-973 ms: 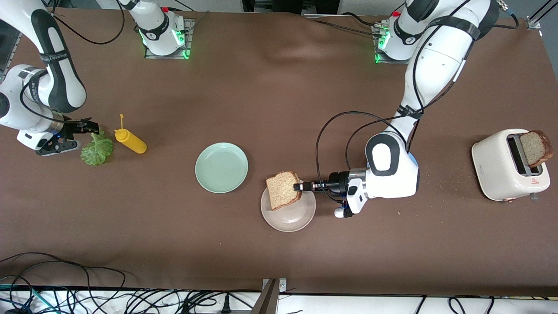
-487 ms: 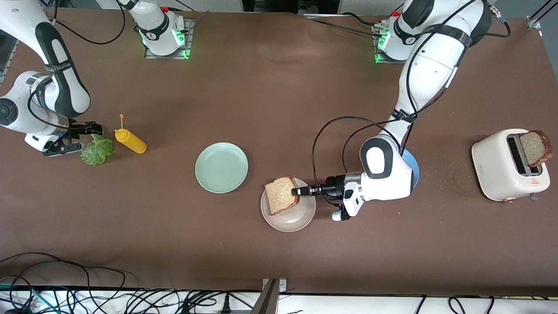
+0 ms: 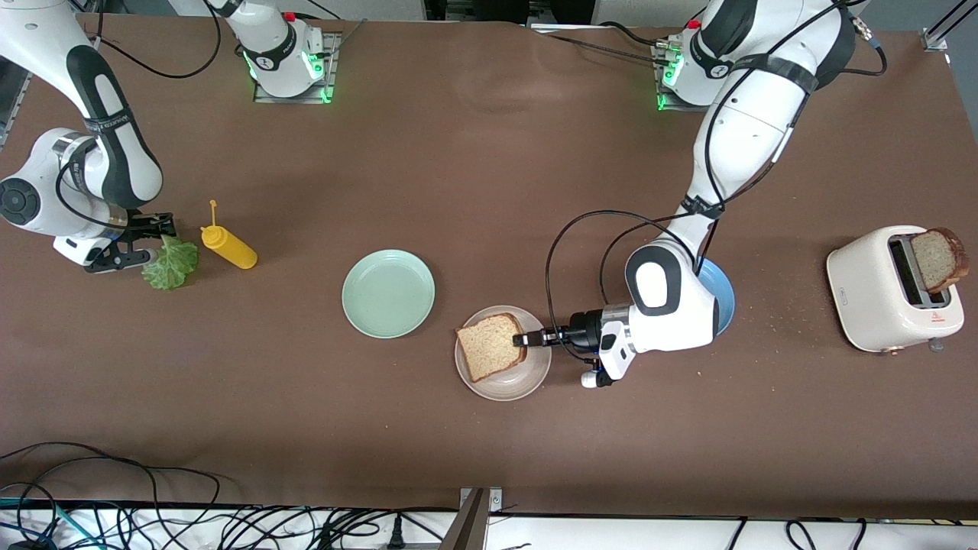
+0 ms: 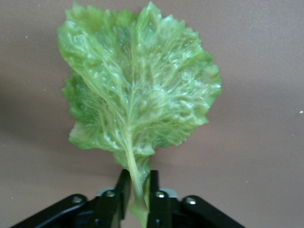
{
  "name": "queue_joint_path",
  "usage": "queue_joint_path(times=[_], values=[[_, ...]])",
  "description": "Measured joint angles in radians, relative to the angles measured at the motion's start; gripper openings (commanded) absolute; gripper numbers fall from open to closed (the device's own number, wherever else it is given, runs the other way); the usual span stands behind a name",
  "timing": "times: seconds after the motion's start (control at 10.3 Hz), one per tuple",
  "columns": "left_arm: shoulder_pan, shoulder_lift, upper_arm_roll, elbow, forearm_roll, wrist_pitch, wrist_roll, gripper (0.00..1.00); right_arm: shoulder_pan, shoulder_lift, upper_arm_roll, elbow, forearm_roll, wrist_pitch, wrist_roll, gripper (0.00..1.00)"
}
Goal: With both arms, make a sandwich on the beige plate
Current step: 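Carry the lettuce toward the beige plate while the left gripper withdraws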
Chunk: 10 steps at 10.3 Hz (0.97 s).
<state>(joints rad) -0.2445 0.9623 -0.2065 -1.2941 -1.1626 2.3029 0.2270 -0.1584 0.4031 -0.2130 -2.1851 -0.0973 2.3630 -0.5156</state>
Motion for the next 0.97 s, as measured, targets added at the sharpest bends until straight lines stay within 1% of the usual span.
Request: queue_joint_path(times=[0.1, 0.19, 0.29, 0.49, 0.68, 0.78, 0.97], values=[[-0.01, 0.002, 0.0, 0.0, 0.0, 0.021, 0.0, 0.22, 0.001, 0.0, 0.002, 0.006, 0.0, -0.014, 0.0, 0.0], [-0.015, 0.002, 0.003, 0.0, 0.0, 0.03, 0.002, 0.51, 0.002, -0.003, 0.004, 0.029, 0.0, -0.055, 0.0, 0.0], [-0.018, 0.002, 0.008, 0.0, 0.0, 0.032, 0.004, 0.98, 0.004, -0.007, 0.007, 0.078, 0.0, -0.136, 0.0, 0.0], [-0.018, 0.003, 0.028, 0.0, 0.001, 0.034, 0.009, 1.0, 0.009, -0.019, 0.03, 0.24, 0.001, -0.369, 0.0, 0.0], [-0.018, 0.004, 0.058, 0.0, 0.001, 0.035, 0.01, 1.0, 0.018, -0.033, 0.076, 0.405, 0.003, -0.571, 0.0, 0.0], [-0.017, 0.004, 0.071, 0.0, 0.001, 0.035, 0.011, 1.0, 0.021, -0.036, 0.109, 0.481, 0.004, -0.654, 0.001, 0.0], [-0.017, 0.004, 0.079, 0.0, 0.014, 0.035, 0.011, 1.0, 0.024, -0.037, 0.204, 0.602, 0.007, -0.774, 0.039, 0.0]])
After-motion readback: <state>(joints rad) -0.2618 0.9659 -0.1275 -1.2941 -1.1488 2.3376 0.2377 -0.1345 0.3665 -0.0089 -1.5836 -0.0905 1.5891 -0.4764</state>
